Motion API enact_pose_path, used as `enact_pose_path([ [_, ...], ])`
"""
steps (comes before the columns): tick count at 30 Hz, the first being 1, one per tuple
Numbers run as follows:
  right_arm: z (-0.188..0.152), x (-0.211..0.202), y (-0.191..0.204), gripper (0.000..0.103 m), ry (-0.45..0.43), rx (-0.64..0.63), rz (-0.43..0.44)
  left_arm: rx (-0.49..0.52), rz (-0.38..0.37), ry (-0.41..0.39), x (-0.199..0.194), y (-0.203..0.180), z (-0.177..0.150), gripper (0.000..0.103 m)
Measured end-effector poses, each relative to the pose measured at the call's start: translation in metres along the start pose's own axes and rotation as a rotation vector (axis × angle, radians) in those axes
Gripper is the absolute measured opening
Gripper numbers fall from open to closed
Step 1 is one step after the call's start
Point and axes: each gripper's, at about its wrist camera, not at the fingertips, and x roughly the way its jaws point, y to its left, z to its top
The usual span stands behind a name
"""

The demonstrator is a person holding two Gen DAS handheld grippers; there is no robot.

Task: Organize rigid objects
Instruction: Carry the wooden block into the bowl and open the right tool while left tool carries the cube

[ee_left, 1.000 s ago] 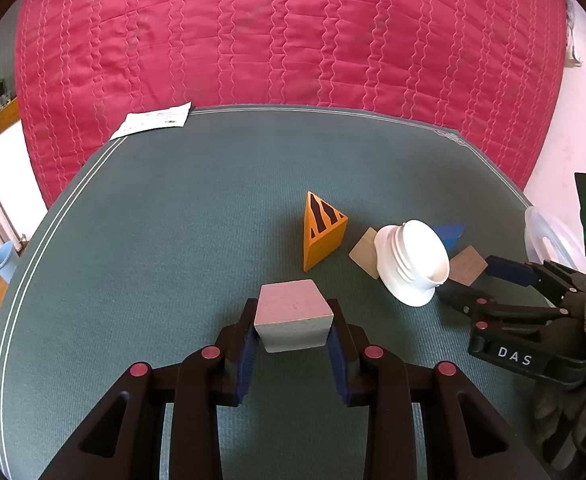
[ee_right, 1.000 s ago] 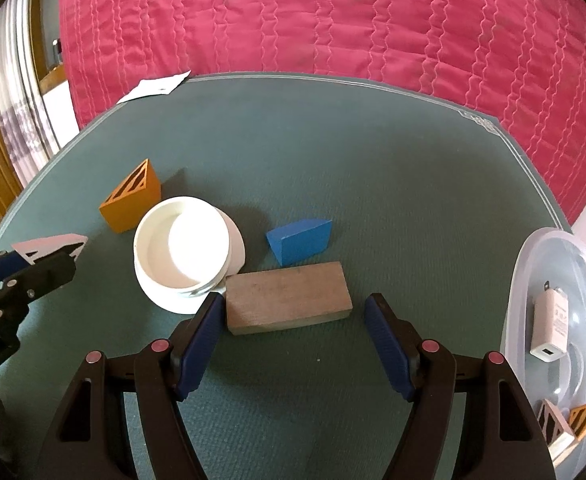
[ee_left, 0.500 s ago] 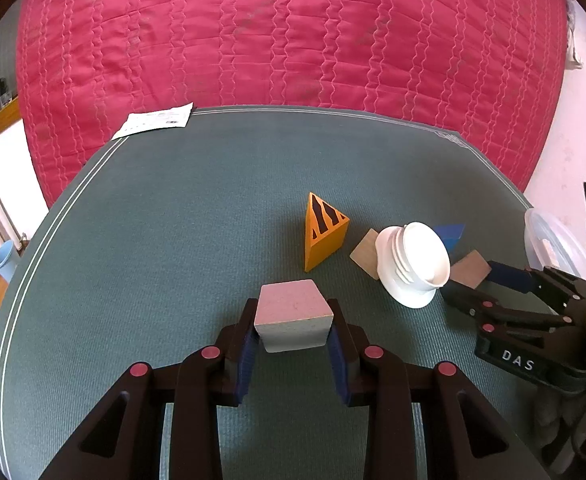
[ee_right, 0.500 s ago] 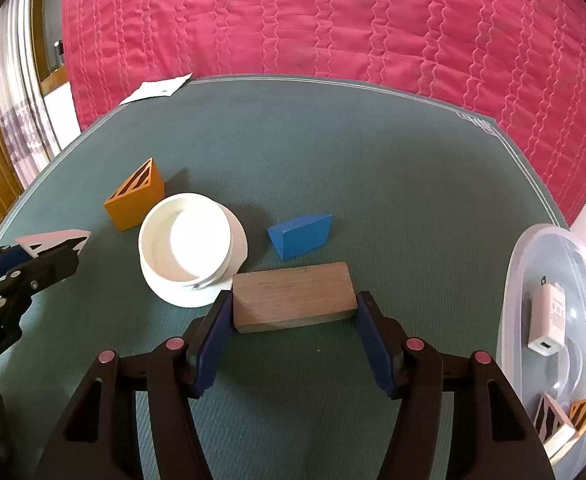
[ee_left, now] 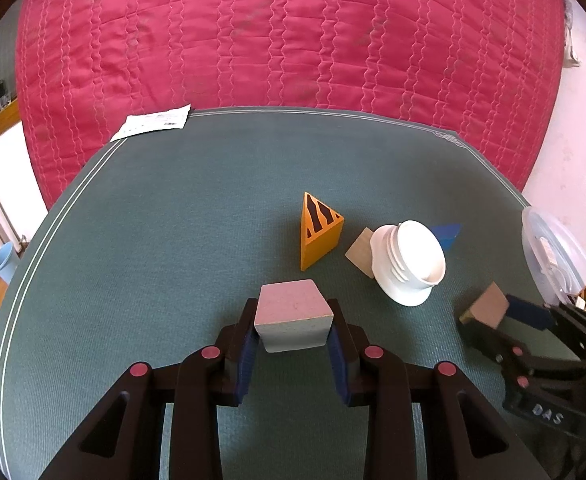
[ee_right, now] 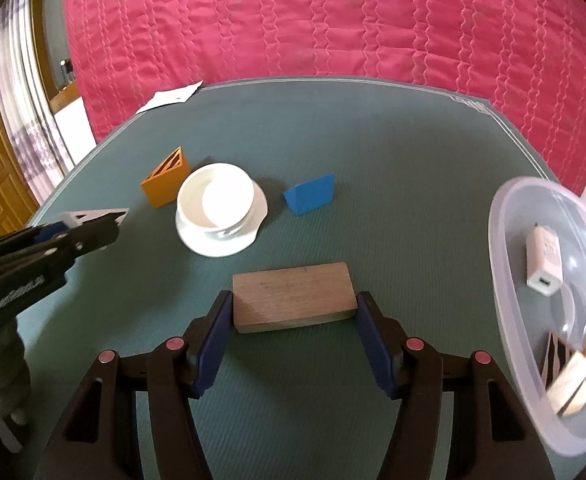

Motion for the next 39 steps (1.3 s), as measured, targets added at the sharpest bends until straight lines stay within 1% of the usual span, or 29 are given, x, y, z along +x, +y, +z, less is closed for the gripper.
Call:
enact_pose_path([
  [9,-0.018,-0.018,-0.003,0.062,-0.018,0.036,0.021,0.013,-0.003,0.0,-0.002,-0.004,-0.002,0.034],
  [16,-0.026,-0.033,-0.008,0.062,-0.047,0.071,0.01,0.019,-0.005,0.0,-0.002,-0.006,-0.002,0.034],
  [25,-0.029,-0.055,-0.034,0.062,-0.096,0.156,-0.018,0.037,-0.006,0.003,-0.004,-0.014,-0.005,0.034],
  [31,-0.034,-0.068,-0.059,0.062,-0.124,0.221,-0.063,0.054,-0.001,0.008,-0.003,-0.022,-0.008,0.034],
  [33,-0.036,-0.074,-0.068,0.062,-0.133,0.25,-0.057,0.061,-0.003,0.011,-0.003,-0.024,-0.009,0.034],
  [35,-0.038,-0.08,-0.071,0.062,-0.147,0.256,-0.078,0.071,-0.004,0.014,-0.002,-0.028,-0.01,0.034],
  [39,-0.041,-0.094,-0.084,0.062,-0.175,0.29,-0.083,0.082,-0.002,0.021,-0.001,-0.032,-0.012,0.034],
])
